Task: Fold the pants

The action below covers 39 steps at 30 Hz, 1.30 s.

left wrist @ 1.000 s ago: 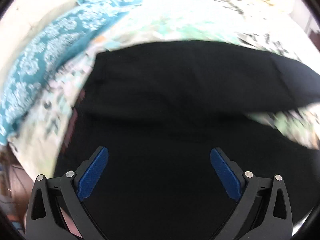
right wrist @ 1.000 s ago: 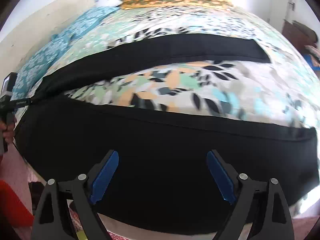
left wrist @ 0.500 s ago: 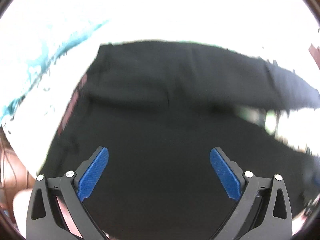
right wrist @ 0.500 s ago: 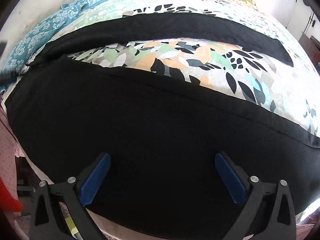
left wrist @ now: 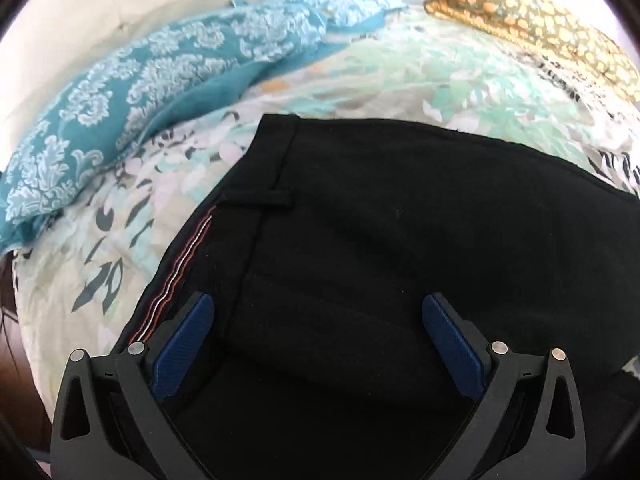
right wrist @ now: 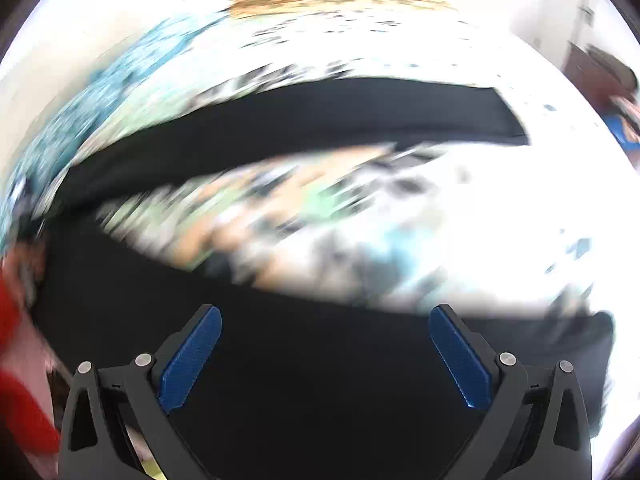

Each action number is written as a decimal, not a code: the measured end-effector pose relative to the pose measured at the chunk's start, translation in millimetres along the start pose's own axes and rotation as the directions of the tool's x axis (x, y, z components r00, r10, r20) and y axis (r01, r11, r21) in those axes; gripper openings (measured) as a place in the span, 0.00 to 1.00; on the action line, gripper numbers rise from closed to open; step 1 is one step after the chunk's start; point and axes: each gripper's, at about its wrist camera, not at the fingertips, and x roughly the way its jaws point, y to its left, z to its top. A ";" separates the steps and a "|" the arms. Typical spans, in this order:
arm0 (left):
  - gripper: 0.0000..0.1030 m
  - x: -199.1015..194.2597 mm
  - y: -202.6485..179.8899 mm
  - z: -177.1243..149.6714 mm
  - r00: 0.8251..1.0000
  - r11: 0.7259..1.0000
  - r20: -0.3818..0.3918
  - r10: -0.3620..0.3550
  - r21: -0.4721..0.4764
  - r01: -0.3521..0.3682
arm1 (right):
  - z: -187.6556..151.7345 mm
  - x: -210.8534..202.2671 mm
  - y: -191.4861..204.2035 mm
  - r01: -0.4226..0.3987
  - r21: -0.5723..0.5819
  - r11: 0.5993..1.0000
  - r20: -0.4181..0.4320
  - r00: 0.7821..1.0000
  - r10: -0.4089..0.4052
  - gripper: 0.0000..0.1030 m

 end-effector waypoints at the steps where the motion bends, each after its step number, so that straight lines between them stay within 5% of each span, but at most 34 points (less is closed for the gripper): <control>1: 1.00 -7.3 -6.0 0.7 1.000 1.000 -0.001 0.003 0.001 -0.003 | 24.2 7.6 -27.3 -0.003 0.042 0.999 -0.004 1.000 0.003 1.00; 7: 1.00 -28.7 -10.9 -2.0 1.000 1.000 0.025 0.014 -0.005 -0.014 | 147.5 76.9 -161.0 0.090 0.337 0.937 -0.061 0.995 -0.073 1.00; 10: 1.00 -28.1 -12.4 -2.0 0.999 1.000 0.029 0.017 -0.009 -0.017 | 192.1 101.1 -194.1 0.132 0.406 0.904 -0.067 0.991 -0.115 1.00; 15: 0.99 -24.2 -13.2 -2.7 0.999 1.000 0.037 0.021 -0.012 -0.020 | 244.0 144.0 -199.4 0.114 0.398 0.910 -0.095 0.992 -0.083 1.00; 19: 0.99 -22.0 -13.2 -1.9 0.999 1.000 0.042 0.027 -0.011 -0.026 | 252.8 174.9 -189.4 0.155 0.323 0.934 -0.133 0.984 -0.117 0.99; 21: 0.99 -21.5 -13.1 -1.7 0.999 1.000 0.044 0.027 -0.012 -0.027 | 249.2 168.8 -180.0 0.119 0.297 0.948 -0.081 0.992 -0.100 0.76; 22: 0.99 -21.4 -13.0 -1.6 0.999 1.000 0.043 0.028 -0.011 -0.027 | 247.3 165.0 -173.8 0.115 0.281 0.953 -0.063 0.993 -0.102 0.56; 26: 0.99 -20.9 -12.7 -0.7 0.999 0.999 0.042 0.032 -0.008 -0.031 | 230.4 128.3 -144.1 0.080 0.175 0.981 0.026 0.996 -0.086 0.13; 30: 0.99 -20.0 -12.9 0.7 0.998 0.999 0.040 0.040 -0.002 -0.040 | 181.2 61.9 -90.8 -0.015 0.038 0.999 0.116 0.993 0.010 0.10; 34: 0.99 -20.2 -14.7 2.3 0.998 0.998 0.040 0.056 0.011 -0.056 | 89.1 -7.5 -33.2 -0.095 -0.064 0.993 0.128 0.987 0.103 0.09; 39: 0.99 -21.5 -19.0 5.8 0.995 0.995 0.031 0.091 0.036 -0.092 | -39.4 -37.9 -10.6 -0.165 0.070 0.984 0.062 0.985 0.160 0.09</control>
